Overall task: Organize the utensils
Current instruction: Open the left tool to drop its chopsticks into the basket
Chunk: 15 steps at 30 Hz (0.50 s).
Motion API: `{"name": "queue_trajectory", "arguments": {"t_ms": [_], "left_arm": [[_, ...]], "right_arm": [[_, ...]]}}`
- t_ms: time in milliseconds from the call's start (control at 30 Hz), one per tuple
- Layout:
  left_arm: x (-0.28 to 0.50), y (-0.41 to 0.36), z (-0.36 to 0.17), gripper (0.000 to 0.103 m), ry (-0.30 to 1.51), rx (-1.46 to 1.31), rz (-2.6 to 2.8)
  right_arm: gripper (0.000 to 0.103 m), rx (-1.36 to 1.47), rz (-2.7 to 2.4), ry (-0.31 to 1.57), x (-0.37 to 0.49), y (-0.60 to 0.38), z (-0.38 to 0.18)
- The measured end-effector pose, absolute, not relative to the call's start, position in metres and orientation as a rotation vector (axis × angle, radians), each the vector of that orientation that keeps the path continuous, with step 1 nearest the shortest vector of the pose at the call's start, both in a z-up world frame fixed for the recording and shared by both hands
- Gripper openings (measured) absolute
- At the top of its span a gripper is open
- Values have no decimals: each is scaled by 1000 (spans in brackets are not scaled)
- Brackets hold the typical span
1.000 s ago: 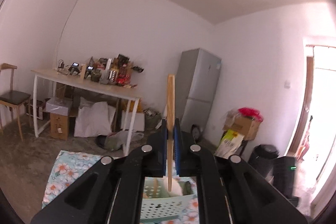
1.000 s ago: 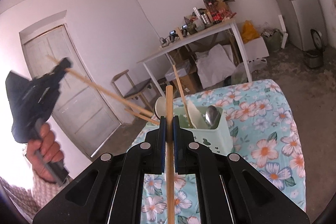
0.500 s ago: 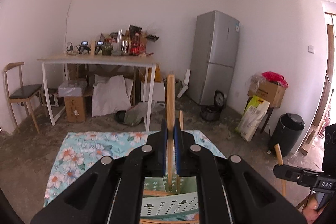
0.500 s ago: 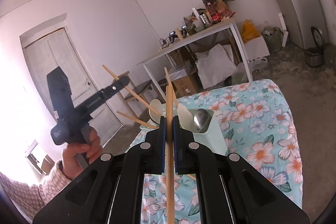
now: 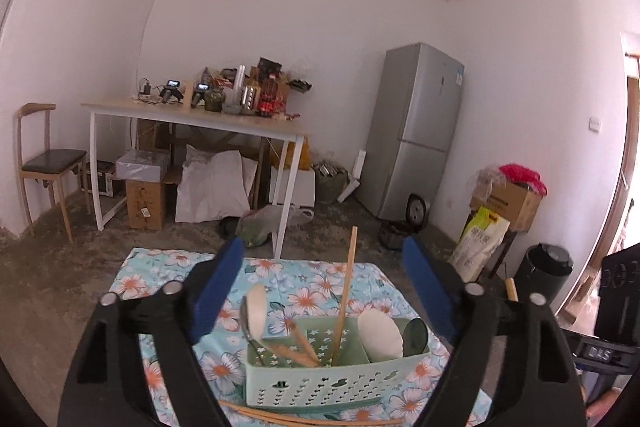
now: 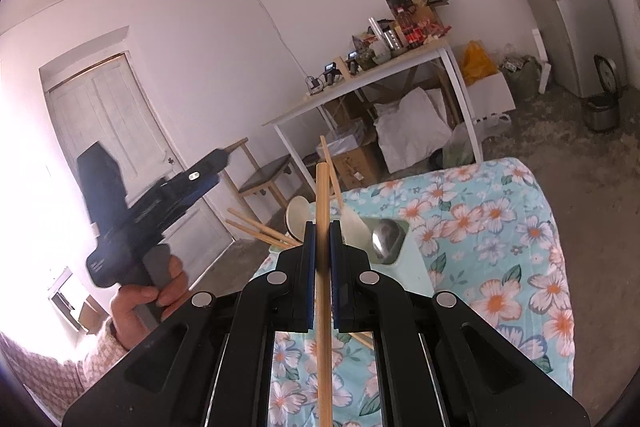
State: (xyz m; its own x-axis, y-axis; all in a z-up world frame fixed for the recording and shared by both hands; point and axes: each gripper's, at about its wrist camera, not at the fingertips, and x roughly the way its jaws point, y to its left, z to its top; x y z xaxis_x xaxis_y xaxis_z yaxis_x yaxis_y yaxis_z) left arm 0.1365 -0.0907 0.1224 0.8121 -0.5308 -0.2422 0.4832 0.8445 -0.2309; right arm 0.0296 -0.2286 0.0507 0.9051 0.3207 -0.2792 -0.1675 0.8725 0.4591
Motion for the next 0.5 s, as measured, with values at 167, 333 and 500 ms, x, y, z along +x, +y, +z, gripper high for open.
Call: {"name": "queue_trajectory", "arguments": {"t_ms": [167, 333, 500], "left_arm": [[113, -61, 123, 92, 290, -220, -545], [88, -33, 109, 97, 280, -231, -571], [79, -10, 72, 97, 409, -255, -562]], "right_arm": [[5, 421, 285, 330, 38, -223, 66], [5, 369, 315, 285, 53, -211, 92], [5, 342, 350, 226, 75, -198, 120]]}}
